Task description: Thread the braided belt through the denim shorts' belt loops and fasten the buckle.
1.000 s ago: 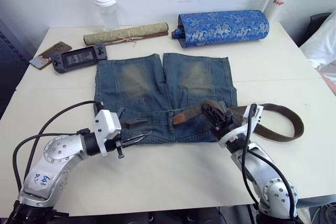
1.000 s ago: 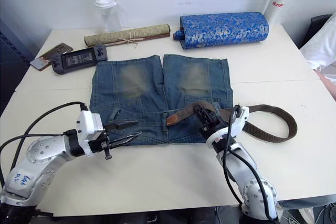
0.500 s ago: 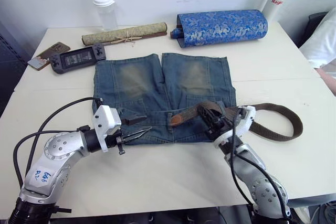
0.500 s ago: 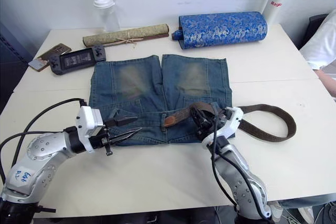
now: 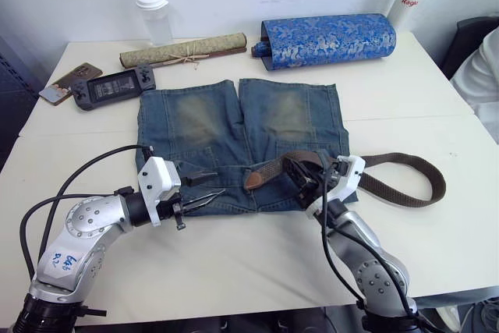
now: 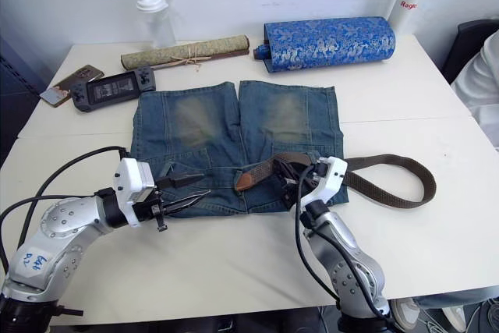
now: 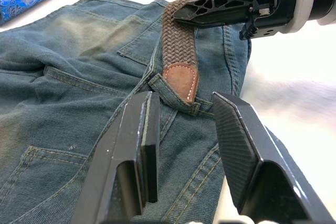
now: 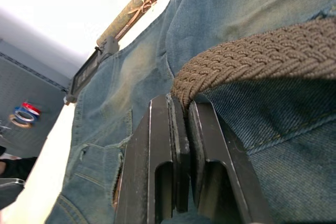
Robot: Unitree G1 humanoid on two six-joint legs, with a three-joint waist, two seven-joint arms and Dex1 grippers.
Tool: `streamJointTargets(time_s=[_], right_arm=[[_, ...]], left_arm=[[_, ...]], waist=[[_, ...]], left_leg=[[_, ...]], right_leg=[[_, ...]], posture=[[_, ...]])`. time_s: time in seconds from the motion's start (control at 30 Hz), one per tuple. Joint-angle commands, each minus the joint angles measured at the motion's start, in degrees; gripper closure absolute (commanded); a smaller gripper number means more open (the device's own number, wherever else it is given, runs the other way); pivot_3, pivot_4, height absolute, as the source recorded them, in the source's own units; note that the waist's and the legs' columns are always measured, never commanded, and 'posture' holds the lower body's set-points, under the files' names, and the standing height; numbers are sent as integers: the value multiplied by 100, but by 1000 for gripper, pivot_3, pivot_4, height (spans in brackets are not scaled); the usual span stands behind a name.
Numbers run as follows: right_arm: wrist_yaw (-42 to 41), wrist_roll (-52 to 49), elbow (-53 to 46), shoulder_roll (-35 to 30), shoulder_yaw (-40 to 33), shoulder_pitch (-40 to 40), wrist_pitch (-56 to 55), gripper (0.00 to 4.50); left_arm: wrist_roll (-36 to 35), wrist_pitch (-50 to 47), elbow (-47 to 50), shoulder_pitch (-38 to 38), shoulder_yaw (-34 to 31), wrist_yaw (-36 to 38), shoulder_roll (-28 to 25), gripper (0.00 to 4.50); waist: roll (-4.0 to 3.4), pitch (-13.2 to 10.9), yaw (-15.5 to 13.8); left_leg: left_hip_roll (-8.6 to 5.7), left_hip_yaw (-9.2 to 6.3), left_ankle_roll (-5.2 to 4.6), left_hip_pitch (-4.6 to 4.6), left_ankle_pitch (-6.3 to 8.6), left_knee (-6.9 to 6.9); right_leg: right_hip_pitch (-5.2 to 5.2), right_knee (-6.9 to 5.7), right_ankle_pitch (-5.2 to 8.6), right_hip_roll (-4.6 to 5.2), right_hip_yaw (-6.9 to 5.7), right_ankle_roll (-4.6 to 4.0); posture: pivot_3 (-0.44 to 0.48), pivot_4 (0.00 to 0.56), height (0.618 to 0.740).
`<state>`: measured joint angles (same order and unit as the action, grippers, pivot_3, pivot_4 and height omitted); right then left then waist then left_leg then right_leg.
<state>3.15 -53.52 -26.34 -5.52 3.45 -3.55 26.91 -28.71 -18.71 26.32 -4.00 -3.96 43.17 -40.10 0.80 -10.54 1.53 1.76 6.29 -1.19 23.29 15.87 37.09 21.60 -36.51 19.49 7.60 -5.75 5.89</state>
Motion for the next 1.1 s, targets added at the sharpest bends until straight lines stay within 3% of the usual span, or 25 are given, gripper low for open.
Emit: streamJointTargets(time_s=[0.03, 0.23, 0.53, 1.1], right_arm=[[-142, 271, -181, 88, -105, -156, -207, 4500], [-218, 1061, -247, 18, -60, -240, -402, 4500], [-408, 2776, -311, -199, 768, -198, -637, 4500], [-984, 3232, 138, 198, 1078, -392, -451, 4500]], left_arm=[[-5, -5, 146, -53, -115, -12, 31, 2661], [-6, -62, 175, -57, -103, -46, 73, 2661], [33, -132, 231, -34, -129, -93, 80, 2661], [318, 37, 63, -23, -184, 34, 5, 2661]], waist=[[0, 0, 1], [0, 0, 1], [0, 0, 3], [0, 0, 8]], left_leg=[[0, 0, 0, 0, 0, 0], [-1, 1, 1, 0, 0, 0], [0, 1, 4, 0, -1, -1], [1, 2, 8, -1, 0, -1]], right_leg=[[0, 0, 0, 0, 0, 0], [0, -1, 0, 0, 0, 0], [1, -1, 0, -1, -2, 0], [1, -1, 0, -5, -6, -1]], posture=[[0, 150, 717], [0, 150, 717], [0, 150, 717], [0, 150, 717]])
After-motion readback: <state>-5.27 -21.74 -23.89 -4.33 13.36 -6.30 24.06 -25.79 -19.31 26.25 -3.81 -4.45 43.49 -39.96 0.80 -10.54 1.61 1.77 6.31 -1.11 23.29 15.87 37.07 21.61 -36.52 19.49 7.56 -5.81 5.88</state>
